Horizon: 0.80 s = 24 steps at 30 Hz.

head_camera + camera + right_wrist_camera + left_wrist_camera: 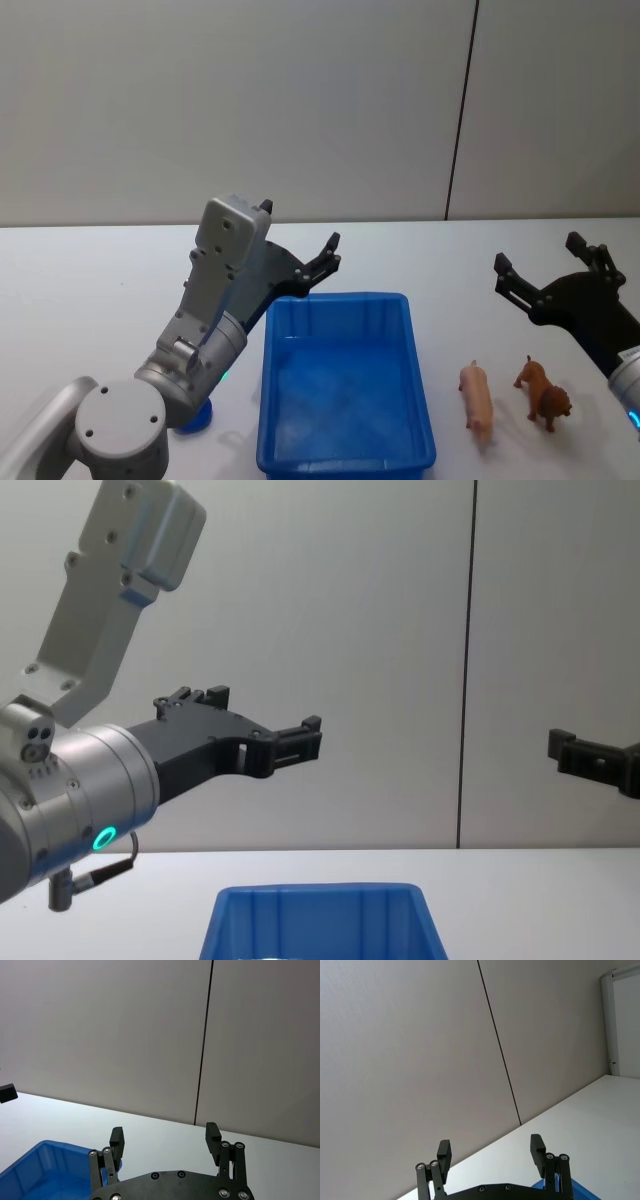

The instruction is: Pick up the two dolls from the table and place them into the box.

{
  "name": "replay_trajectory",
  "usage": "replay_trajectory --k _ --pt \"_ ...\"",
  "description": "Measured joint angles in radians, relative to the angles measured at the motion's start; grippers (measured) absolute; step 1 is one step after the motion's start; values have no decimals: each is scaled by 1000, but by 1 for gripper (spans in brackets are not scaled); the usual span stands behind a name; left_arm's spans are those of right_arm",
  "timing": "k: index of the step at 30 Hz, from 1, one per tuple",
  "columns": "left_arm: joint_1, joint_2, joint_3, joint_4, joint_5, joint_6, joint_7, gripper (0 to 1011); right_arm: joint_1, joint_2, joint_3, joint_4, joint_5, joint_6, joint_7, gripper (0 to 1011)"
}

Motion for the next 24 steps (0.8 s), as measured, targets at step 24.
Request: replay_trajectory --k 24 --pt "0 0 0 0 0 0 0 1001 1 1 2 3 1 0 3 1001"
